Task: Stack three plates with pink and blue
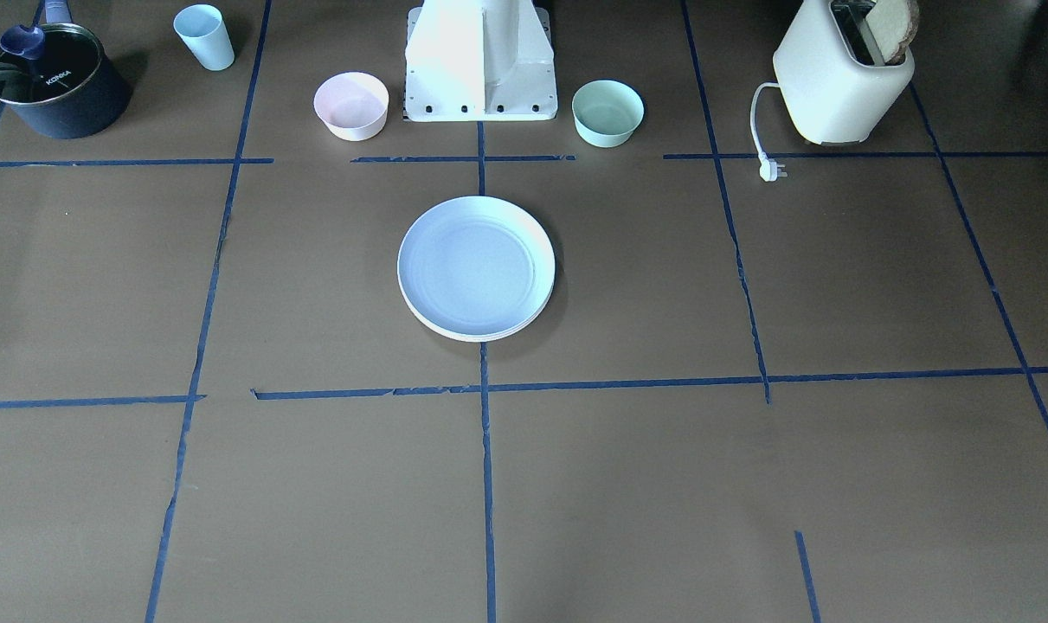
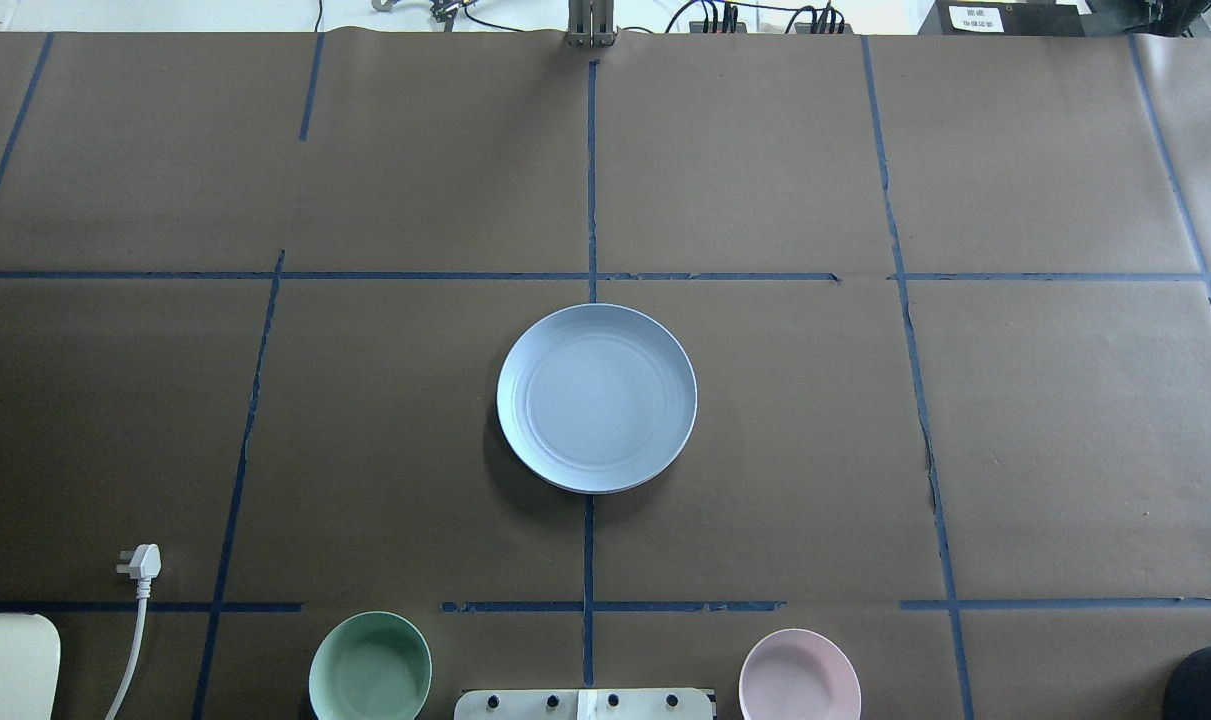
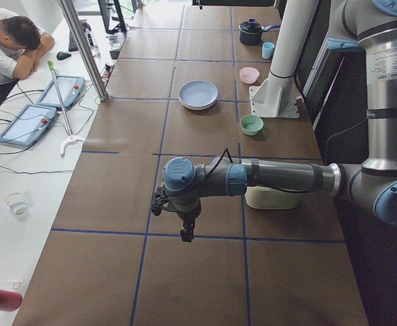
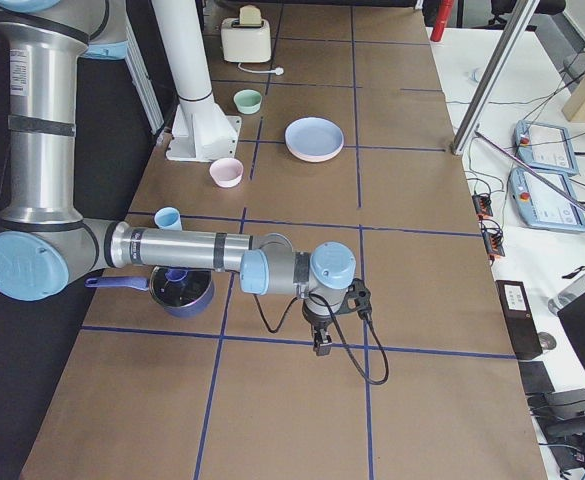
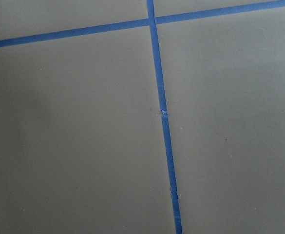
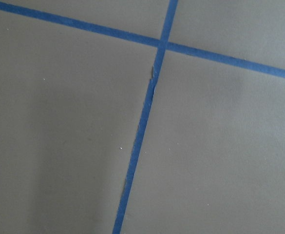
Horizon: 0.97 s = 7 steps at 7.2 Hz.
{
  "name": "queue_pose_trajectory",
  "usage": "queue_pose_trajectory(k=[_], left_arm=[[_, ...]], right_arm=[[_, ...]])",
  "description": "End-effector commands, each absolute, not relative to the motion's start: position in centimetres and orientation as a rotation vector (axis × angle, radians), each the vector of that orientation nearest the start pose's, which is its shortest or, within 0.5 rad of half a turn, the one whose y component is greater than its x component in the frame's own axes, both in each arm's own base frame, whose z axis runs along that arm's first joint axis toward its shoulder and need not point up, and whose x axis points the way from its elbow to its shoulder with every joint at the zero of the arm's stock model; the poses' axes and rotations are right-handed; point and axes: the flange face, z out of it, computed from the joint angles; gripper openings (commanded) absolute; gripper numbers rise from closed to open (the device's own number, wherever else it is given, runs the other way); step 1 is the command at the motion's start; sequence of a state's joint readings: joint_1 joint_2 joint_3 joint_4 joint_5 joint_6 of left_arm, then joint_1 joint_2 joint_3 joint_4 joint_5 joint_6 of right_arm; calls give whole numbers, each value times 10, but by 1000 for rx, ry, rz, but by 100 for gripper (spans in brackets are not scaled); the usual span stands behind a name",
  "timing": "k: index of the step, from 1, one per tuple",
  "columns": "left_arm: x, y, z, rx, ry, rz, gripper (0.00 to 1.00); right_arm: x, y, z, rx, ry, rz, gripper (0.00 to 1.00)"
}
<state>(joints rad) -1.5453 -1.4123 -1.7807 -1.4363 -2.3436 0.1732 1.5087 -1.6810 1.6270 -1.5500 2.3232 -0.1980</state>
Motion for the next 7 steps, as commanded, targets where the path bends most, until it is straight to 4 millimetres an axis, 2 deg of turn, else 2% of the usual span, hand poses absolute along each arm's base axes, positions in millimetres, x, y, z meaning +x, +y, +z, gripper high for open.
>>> queue_pose_trajectory(k=[1, 4, 5, 6, 7], left_arm=[[-55, -409, 644, -30, 773, 152, 100], [-55, -399, 654, -52, 774, 143, 100], [-61, -385, 644, -29, 772, 139, 100], [-65, -372, 632, -10, 737, 142, 100], [-70, -372, 637, -21, 669, 146, 100]], right_arm=[[40, -432, 695, -8, -758, -219, 100], [39, -430, 707, -33, -760, -210, 100], [39, -440, 711, -31, -759, -208, 100], [39, -442, 714, -25, -759, -208, 100], [39, -438, 717, -31, -762, -206, 100]])
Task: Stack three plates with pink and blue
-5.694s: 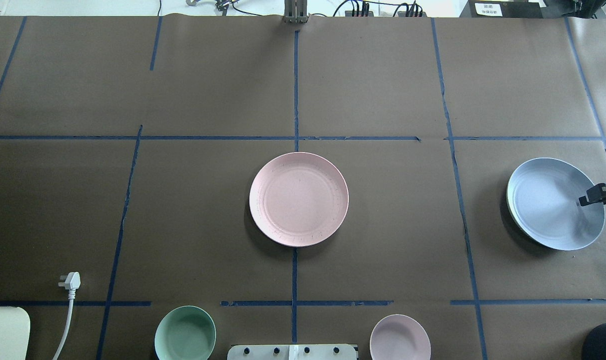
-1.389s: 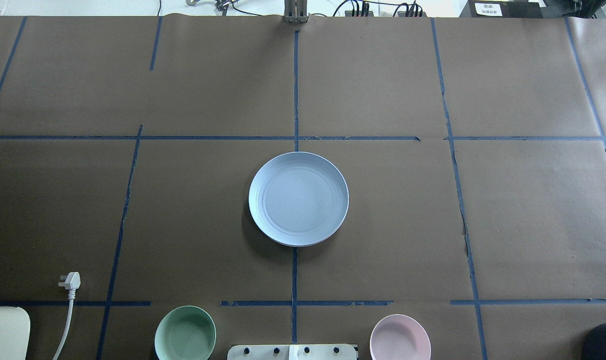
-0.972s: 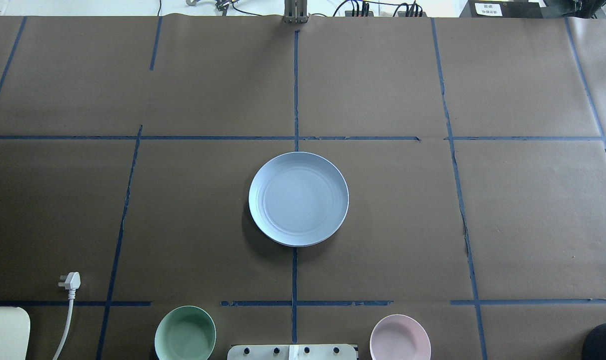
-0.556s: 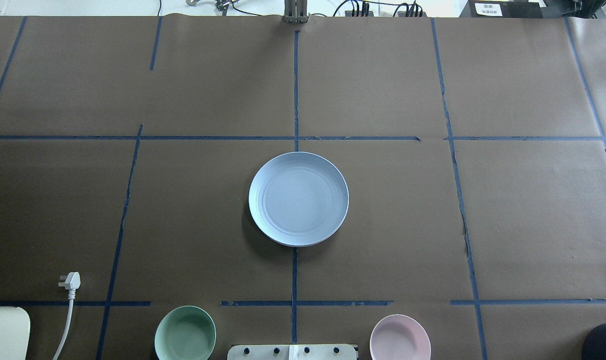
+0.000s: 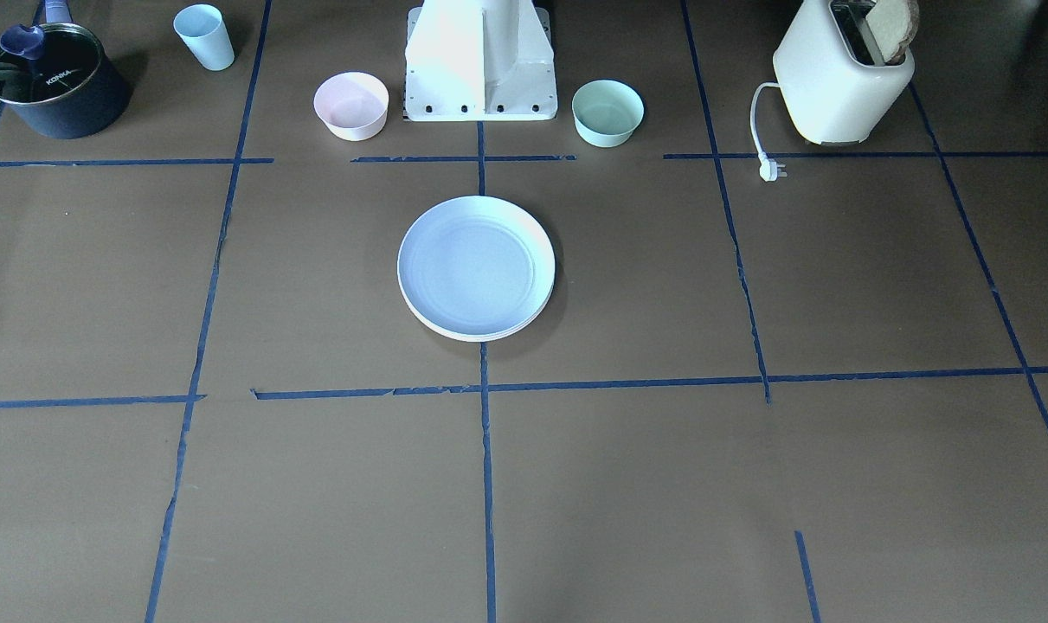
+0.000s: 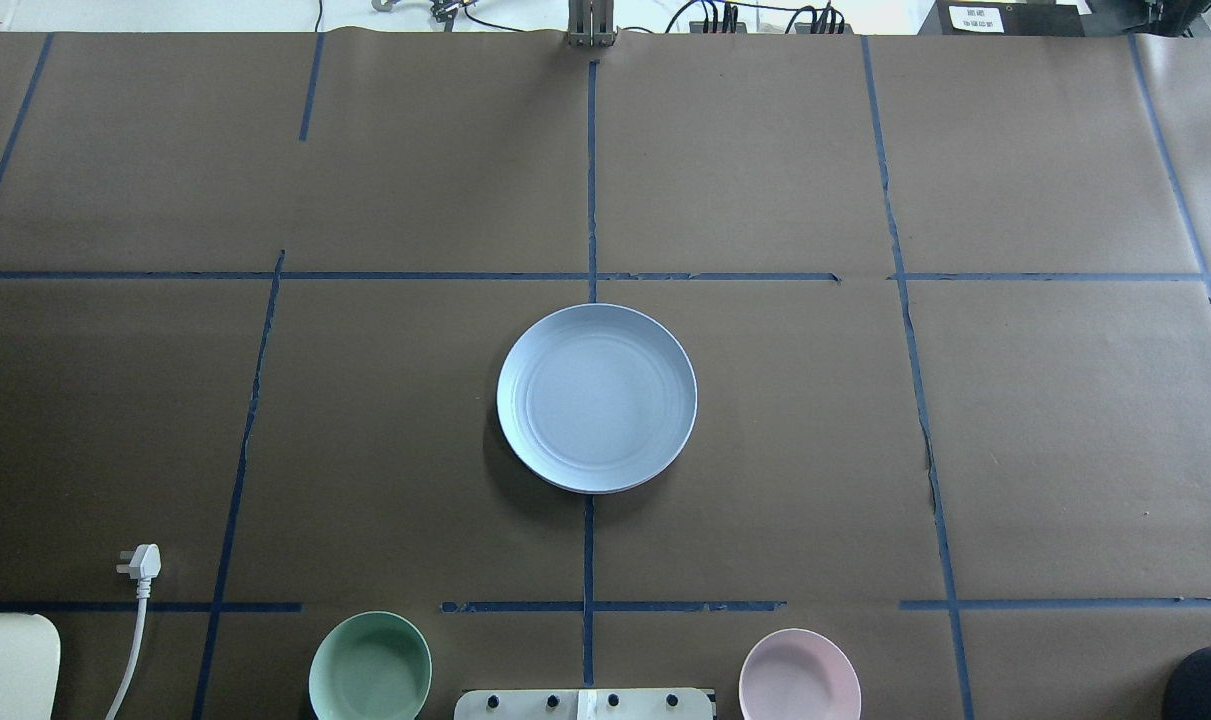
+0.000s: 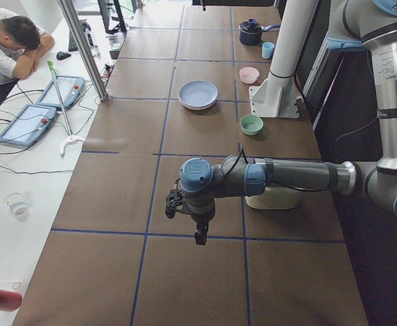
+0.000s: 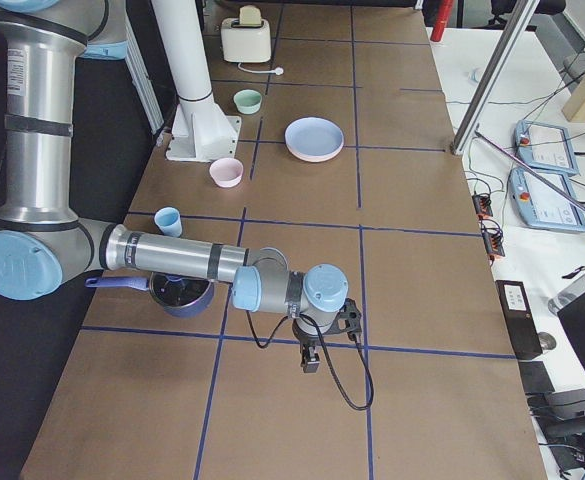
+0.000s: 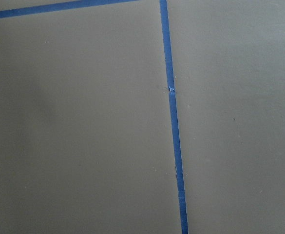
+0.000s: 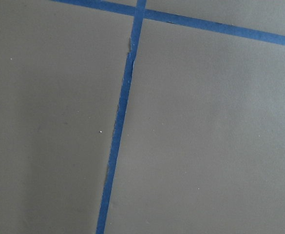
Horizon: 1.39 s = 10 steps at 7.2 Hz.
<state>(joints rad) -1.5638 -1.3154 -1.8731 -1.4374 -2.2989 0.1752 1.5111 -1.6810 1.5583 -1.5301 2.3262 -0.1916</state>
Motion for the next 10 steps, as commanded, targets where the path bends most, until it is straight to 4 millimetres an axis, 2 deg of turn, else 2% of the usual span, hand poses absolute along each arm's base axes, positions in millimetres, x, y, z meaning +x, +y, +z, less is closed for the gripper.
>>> queue_pose_trajectory(k=[1, 2, 8, 9, 10], left_arm=[[-71, -371, 636, -25, 654, 145, 100], [-71, -370, 644, -40, 655, 141, 100], [-70, -371, 642, -37, 659, 138, 100], [-70, -369, 650, -49, 664, 138, 100], [-70, -369, 653, -56, 665, 140, 100]], right_arm=[[39, -437, 719, -34, -758, -205, 100], [39, -437, 719, -35, -758, -204, 100], [38, -442, 711, -29, -766, -188, 100], [38, -445, 708, -31, -766, -164, 100], [37, -460, 698, -13, -759, -162, 100]])
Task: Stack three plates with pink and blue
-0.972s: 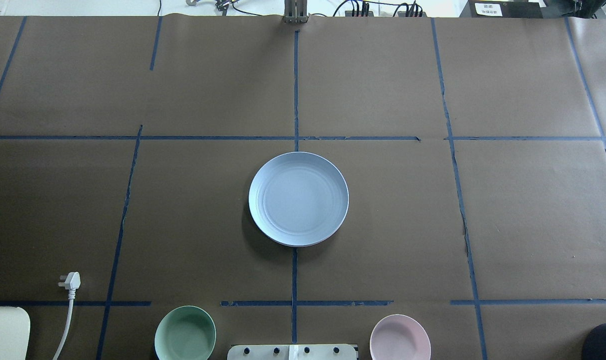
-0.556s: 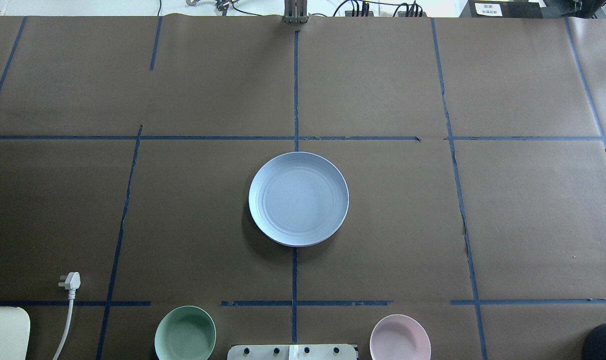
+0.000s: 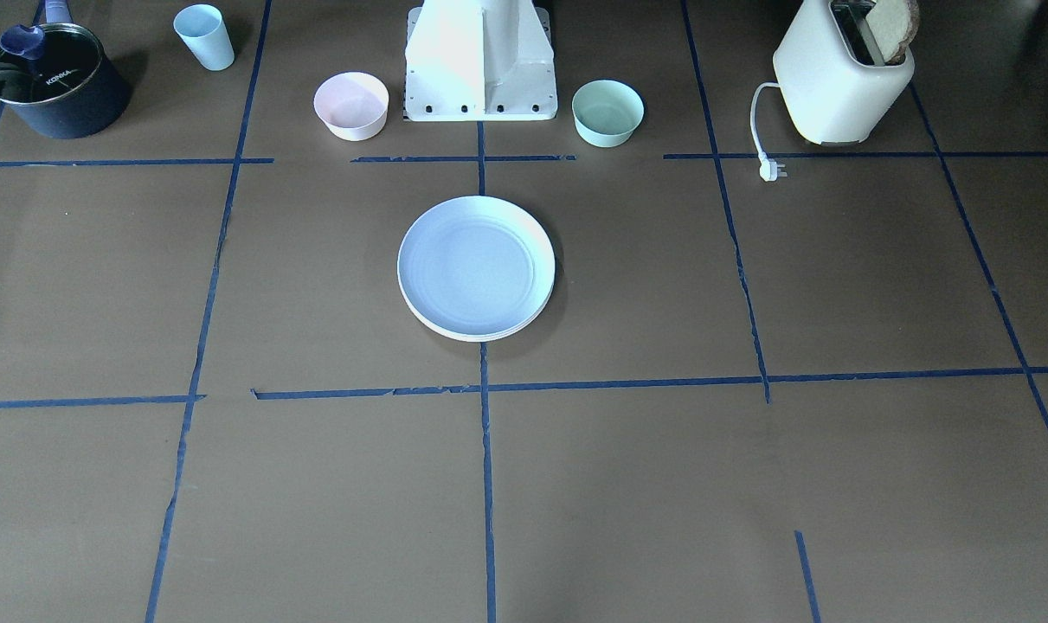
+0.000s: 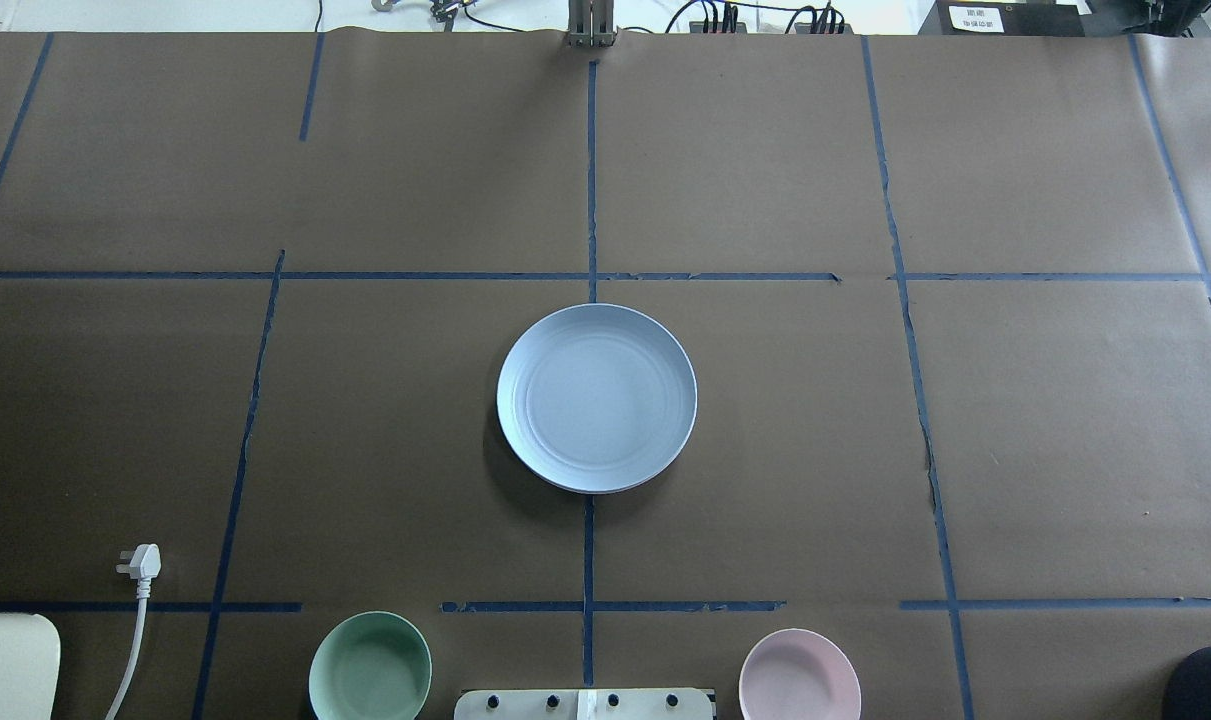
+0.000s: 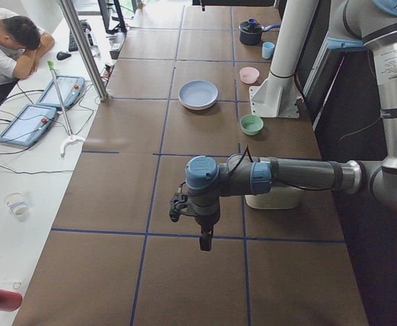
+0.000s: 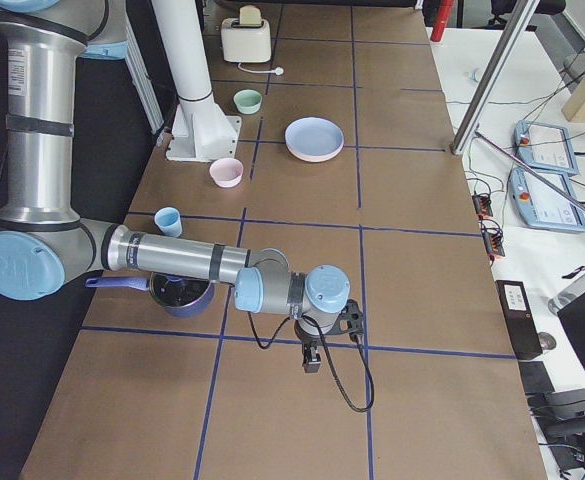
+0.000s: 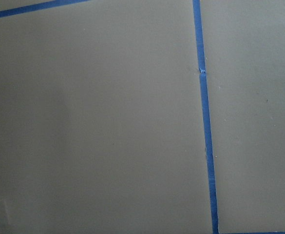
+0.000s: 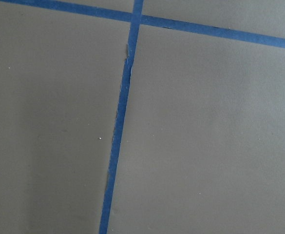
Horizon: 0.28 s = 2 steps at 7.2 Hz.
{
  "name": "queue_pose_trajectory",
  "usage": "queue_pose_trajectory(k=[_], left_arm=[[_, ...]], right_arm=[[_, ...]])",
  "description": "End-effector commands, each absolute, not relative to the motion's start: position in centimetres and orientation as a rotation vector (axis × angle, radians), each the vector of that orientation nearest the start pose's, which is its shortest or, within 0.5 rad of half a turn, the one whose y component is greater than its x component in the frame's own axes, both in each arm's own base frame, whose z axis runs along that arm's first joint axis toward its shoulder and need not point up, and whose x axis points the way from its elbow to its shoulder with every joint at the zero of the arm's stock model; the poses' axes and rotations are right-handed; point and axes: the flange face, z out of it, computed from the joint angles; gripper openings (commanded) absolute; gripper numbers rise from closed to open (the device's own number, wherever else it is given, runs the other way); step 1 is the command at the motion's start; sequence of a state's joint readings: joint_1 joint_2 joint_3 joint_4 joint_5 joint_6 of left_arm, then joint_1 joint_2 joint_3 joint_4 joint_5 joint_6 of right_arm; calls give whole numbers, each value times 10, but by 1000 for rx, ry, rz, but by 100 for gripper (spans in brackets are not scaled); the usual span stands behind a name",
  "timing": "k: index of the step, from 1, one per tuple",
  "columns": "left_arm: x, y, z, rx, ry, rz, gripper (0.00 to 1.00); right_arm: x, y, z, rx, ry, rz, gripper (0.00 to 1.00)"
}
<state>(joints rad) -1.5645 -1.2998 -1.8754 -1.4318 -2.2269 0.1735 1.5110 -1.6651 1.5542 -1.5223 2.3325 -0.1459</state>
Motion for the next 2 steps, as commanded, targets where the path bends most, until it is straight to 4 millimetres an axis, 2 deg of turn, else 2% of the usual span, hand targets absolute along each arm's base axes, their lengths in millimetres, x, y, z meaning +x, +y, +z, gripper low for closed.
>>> queue_pose_trajectory(k=[1, 2], left_arm=[[-68, -372, 653, -47, 664, 148, 100], [-67, -373, 652, -43, 664, 153, 100]], right_arm=[[37, -463, 695, -5, -759, -169, 100], [37, -459, 690, 5, -762, -172, 100]])
